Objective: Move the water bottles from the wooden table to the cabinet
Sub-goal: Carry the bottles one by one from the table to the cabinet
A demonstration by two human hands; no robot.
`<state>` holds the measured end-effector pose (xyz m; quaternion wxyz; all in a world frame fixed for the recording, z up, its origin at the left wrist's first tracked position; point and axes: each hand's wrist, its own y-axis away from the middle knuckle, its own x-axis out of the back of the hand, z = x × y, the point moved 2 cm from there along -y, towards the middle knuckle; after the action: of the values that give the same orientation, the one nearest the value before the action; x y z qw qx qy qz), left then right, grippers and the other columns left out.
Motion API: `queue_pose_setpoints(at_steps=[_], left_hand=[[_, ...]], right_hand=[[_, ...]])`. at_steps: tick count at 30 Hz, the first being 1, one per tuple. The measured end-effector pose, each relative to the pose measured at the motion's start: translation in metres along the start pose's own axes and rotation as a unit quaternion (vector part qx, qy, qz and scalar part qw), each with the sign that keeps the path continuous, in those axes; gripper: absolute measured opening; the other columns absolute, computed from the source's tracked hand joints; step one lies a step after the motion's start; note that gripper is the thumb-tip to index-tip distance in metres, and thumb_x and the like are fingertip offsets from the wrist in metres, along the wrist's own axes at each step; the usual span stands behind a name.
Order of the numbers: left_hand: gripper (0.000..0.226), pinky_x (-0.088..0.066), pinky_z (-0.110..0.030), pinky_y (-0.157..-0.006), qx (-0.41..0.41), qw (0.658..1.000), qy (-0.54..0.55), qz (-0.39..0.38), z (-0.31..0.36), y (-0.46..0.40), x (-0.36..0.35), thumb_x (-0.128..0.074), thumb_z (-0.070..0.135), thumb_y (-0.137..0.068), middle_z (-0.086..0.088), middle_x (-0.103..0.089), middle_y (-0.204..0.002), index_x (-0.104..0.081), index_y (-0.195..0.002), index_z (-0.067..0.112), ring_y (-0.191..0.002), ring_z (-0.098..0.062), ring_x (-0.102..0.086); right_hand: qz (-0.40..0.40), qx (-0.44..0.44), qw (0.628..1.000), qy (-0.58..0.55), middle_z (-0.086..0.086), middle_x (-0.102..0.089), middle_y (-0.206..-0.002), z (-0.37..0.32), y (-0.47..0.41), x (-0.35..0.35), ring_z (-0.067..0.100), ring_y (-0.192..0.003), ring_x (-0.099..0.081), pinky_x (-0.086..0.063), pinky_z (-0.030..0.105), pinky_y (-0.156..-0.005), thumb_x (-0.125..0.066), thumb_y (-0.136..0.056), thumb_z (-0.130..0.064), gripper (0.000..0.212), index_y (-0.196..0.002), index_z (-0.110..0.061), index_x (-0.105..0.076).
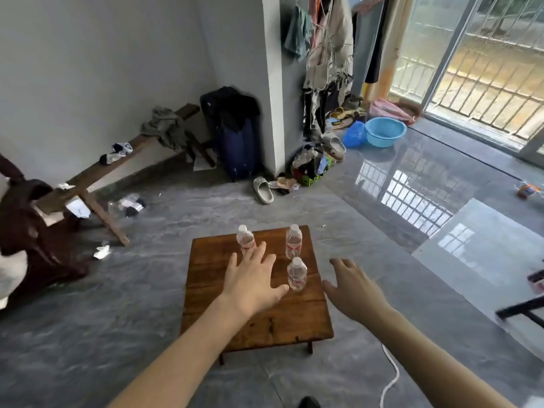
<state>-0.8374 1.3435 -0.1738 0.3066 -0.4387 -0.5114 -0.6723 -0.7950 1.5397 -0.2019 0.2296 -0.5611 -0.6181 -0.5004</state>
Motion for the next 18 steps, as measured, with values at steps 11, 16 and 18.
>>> queue_pose_setpoints(at_steps=[11,16,18], left_hand=[[0.08,-0.005,-0.049,-0.127,0.009,0.997,0.005,-0.073,-0.005,-0.121,-0.065,-0.048,0.063,-0.096,-0.002,-0.003,-0.173,-0.022,-0.161,0.025,-0.159,-0.021,-0.003],[0.083,-0.009,-0.048,-0.128,0.009,0.994,0.023,-0.106,-0.014,-0.173,-0.126,-0.051,0.062,-0.095,-0.002,-0.006,-0.172,-0.019,-0.162,0.024,-0.159,-0.021,-0.007],[0.088,-0.012,-0.046,-0.128,0.013,0.993,0.033,-0.112,-0.018,-0.19,-0.151,-0.054,0.062,-0.094,-0.001,-0.008,-0.172,-0.016,-0.162,0.023,-0.158,-0.021,-0.01]], right_hand=[[-0.055,-0.053,0.997,-0.019,0.003,-0.049,-0.144,0.047,-0.105,-0.068,0.026,-0.129,-0.049,-0.046,0.043,-0.101,-0.045,-0.097,-0.046,0.05,-0.141,-0.021,-0.043],[-0.085,-0.074,0.993,-0.025,0.002,-0.049,-0.142,0.067,-0.146,-0.13,0.024,-0.128,-0.049,-0.047,0.04,-0.099,-0.044,-0.097,-0.039,0.044,-0.138,-0.021,-0.044],[-0.108,-0.077,0.991,-0.022,0.001,-0.05,-0.141,0.073,-0.158,-0.158,0.025,-0.127,-0.048,-0.046,0.04,-0.098,-0.045,-0.095,-0.036,0.043,-0.136,-0.022,-0.045]])
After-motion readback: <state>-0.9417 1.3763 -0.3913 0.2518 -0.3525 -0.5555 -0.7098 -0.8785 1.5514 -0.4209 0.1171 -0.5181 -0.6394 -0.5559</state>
